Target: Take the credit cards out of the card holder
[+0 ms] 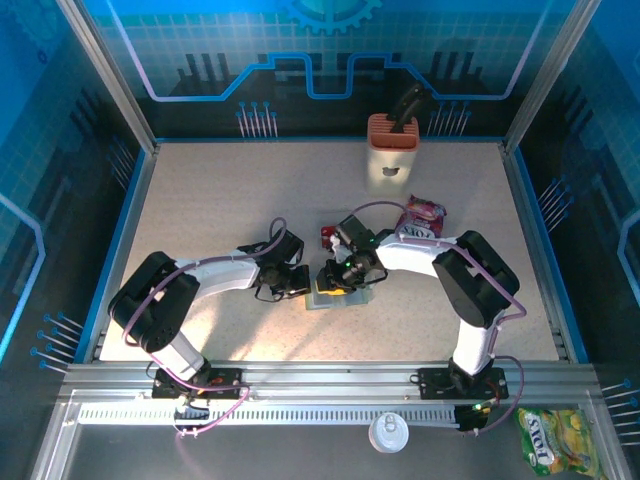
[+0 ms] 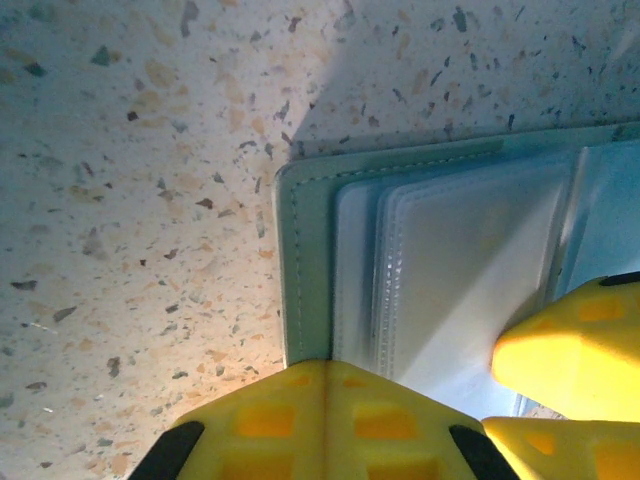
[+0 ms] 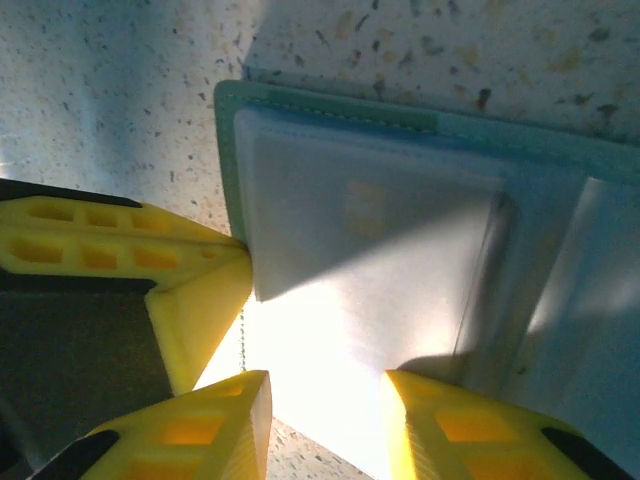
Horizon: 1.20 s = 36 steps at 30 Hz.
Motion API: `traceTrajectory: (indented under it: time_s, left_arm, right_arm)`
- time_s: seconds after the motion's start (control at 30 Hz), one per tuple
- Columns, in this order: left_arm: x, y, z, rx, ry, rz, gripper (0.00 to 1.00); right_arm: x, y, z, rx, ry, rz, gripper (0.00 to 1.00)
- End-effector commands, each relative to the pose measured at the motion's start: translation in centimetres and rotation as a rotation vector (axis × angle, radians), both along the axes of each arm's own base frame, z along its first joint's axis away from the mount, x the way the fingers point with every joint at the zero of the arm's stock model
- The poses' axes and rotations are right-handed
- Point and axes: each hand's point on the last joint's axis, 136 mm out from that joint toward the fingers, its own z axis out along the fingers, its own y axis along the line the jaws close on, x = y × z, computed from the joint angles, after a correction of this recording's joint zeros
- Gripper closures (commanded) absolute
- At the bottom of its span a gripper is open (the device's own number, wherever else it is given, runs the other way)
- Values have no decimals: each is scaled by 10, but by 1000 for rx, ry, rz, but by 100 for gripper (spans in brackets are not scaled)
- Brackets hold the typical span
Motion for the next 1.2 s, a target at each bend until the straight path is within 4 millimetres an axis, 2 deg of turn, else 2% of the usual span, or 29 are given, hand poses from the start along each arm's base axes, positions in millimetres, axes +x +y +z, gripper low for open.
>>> traceTrajectory:
  time_s: [0.0,0.2,0.37,0.63,0.9,1.17]
  left_arm:
    - [-3,10,-10,42,12,-3,95]
    - [-2,10,-9,39,9,-5,95]
    - [-1,10,-5,35,-5,-7,95]
    - [6,4,17,-22,-71,4,94]
    - [9,-10,34,-103,-74,10,91]
    - [10,-27,36,-146,-44,8,81]
  right_arm:
    - [-4,-13,-4,-88,-12,19,65]
    - [-5,-19,-7,-93,-5,15,65]
    - [-5,-13,-4,-32,5,29,65]
    - [-6,-15,-6,9,9,38,66]
    - [-5,-19,-7,66,22,22,67]
    - [-3,-21,-8,130,26,9,67]
